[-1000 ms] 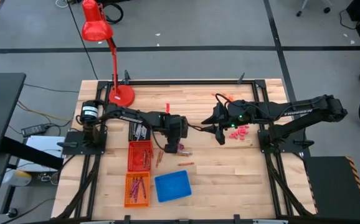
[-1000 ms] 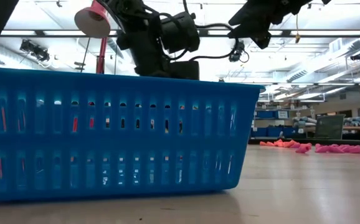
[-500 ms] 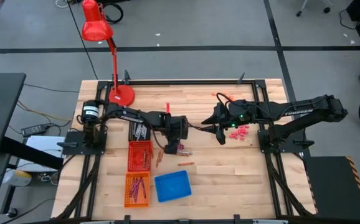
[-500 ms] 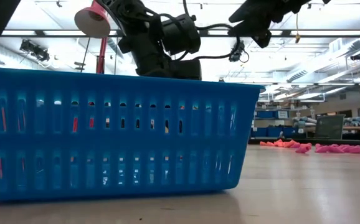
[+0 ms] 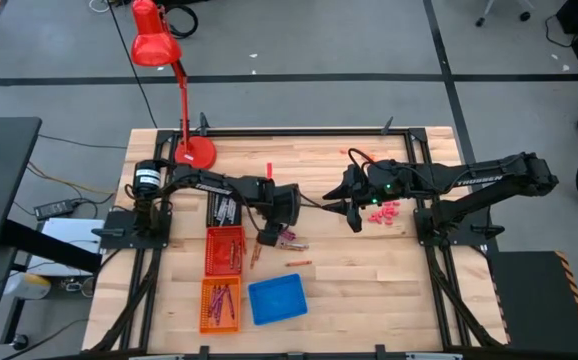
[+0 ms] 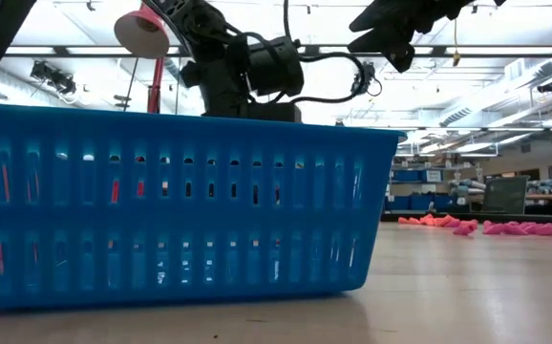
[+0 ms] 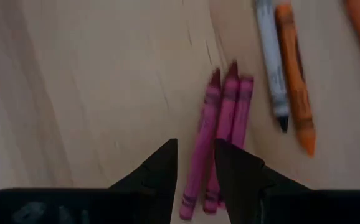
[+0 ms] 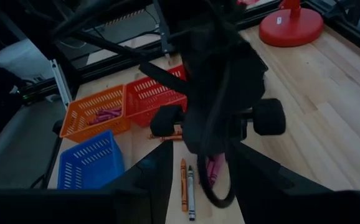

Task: Sort crayons
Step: Put the red crayon into the orange bin

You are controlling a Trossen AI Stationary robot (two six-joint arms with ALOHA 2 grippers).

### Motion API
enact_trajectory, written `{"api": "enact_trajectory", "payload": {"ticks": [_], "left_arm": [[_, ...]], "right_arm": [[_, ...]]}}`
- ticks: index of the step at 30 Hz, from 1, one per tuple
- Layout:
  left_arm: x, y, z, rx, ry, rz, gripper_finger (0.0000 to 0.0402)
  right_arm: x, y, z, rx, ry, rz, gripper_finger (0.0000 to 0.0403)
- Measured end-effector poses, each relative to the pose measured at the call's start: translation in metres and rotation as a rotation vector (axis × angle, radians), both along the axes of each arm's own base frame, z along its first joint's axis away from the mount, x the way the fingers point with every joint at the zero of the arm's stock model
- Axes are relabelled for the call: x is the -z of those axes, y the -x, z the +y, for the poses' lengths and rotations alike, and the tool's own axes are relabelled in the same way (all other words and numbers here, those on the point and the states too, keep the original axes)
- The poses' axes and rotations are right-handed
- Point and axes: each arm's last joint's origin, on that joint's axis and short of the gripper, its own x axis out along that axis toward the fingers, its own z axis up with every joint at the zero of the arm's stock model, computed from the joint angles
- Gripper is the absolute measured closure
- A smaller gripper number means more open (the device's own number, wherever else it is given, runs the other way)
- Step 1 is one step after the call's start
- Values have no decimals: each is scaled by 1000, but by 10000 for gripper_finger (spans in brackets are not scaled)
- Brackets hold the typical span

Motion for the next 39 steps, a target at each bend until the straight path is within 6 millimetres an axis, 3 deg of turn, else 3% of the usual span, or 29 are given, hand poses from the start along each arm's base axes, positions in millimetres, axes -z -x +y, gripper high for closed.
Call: {"api": "enact_trajectory", "payload": {"ticks": [25, 39], "left_arm": [[1, -1, -1, 10, -28, -1, 283], [15, -3, -8, -5, -33, 46, 283]], "right_arm": [[0, 0, -2, 8, 1, -1, 247], [-1, 0, -2, 9, 1, -8, 247]]}}
